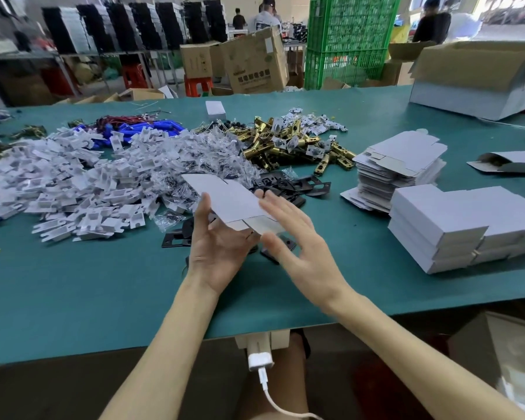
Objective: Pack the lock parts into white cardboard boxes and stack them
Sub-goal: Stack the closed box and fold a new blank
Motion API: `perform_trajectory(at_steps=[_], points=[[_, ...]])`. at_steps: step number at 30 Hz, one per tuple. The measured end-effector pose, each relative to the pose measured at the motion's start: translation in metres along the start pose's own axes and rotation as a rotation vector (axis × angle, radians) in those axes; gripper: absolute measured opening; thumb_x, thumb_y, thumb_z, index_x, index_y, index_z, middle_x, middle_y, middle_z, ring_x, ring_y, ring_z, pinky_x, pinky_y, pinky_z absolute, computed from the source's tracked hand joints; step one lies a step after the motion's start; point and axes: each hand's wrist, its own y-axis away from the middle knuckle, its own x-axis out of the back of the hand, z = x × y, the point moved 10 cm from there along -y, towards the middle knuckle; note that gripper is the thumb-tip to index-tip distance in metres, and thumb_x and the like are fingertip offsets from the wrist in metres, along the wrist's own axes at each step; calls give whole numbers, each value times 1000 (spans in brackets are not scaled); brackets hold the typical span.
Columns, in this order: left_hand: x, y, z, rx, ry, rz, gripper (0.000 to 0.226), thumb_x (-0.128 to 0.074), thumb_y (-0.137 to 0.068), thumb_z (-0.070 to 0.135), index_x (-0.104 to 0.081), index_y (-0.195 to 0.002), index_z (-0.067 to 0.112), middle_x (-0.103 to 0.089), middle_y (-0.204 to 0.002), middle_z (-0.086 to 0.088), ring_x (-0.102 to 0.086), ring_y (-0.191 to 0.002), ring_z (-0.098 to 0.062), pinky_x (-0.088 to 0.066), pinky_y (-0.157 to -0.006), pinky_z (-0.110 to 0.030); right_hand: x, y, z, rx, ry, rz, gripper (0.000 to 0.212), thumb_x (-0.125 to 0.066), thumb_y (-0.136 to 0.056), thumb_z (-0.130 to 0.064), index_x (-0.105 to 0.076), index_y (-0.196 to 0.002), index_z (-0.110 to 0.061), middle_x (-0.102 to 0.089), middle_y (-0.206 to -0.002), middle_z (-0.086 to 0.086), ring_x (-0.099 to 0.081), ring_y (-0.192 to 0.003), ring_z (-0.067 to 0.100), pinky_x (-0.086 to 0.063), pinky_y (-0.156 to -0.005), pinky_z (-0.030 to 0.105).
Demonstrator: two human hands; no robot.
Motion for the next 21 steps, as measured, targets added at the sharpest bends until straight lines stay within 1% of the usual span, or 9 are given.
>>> perform_trajectory(at_steps=[1, 2, 4, 6, 8, 10, 14, 18, 21], points=[[-2, 1, 3, -20, 36, -1, 89, -91, -72, 48, -56, -144, 8, -51, -154, -20, -52, -139, -33, -36, -119, -45, 1, 1, 13, -142, -132, 29, 52, -59, -101, -41, -47, -150, -30, -44, -156, -16, -39, -145, 8, -34, -118, 31], [-3, 1, 5, -36, 58, -3, 90, -93, -69, 45, -57, -142, 8, -49, -156, -20, -52, -140, -35, -35, -121, -48, 4, 3, 28, -279, -269, 94, 55, -60, -100, -43, -44, -151, -31, -45, -154, -15, -44, -141, 6, -38, -116, 31], [-7, 3, 8, -66, 34, -5, 96, -95, -66, 45, -55, -144, 8, -48, -157, -19, -52, -141, -37, -36, -120, -50, 5, 8, 56, -497, -560, 191, 50, -62, -101, -28, -46, -148, -20, -53, -147, 1, -57, -128, 10, -47, -110, 35], [-12, 6, 6, -63, -60, -15, 101, -94, -67, 48, -52, -148, 7, -49, -157, -18, -50, -143, -35, -41, -115, -51, -8, 8, 63, -599, -810, 127, 43, -62, -99, -11, -52, -141, -8, -62, -138, 16, -67, -106, 18, -57, -94, 32], [-19, 8, 2, -35, -173, -56, 111, -90, -70, 54, -40, -157, 6, -44, -161, -16, -43, -149, -33, -43, -112, -50, -20, 7, 60, -608, -870, 6, 38, -61, -97, -5, -58, -134, -3, -68, -129, 16, -68, -95, 17, -58, -80, 27], [-23, 10, -2, -16, -271, -98, 115, -86, -74, 58, -32, -161, 7, -39, -164, -16, -36, -153, -34, -45, -111, -49, -23, 8, 61, -603, -878, -28, 38, -63, -94, 0, -60, -132, -2, -69, -128, 14, -69, -103, 18, -56, -82, 25], [-24, 11, -9, 11, -410, -139, 107, -82, -77, 61, -38, -158, 8, -41, -162, -12, -36, -151, -31, -39, -118, -52, -24, 14, 72, -628, -981, -23, 44, -68, -91, 0, -60, -134, -2, -68, -131, 17, -67, -116, 24, -55, -94, 28], [-28, 11, -15, 16, -527, -159, 93, -82, -79, 58, -47, -154, 17, -42, -163, -9, -40, -150, -29, -41, -116, -50, -22, 18, 77, -619, -1022, 6, 43, -70, -89, -1, -62, -132, 0, -69, -128, 19, -69, -112, 23, -56, -89, 27], [-27, 12, -14, 2, -533, -130, 96, -83, -76, 60, -46, -154, 17, -43, -163, -8, -41, -149, -29, -46, -112, -45, -21, 19, 78, -621, -1035, 28, 40, -70, -88, -1, -65, -128, 0, -71, -124, 16, -71, -107, 21, -57, -86, 25]])
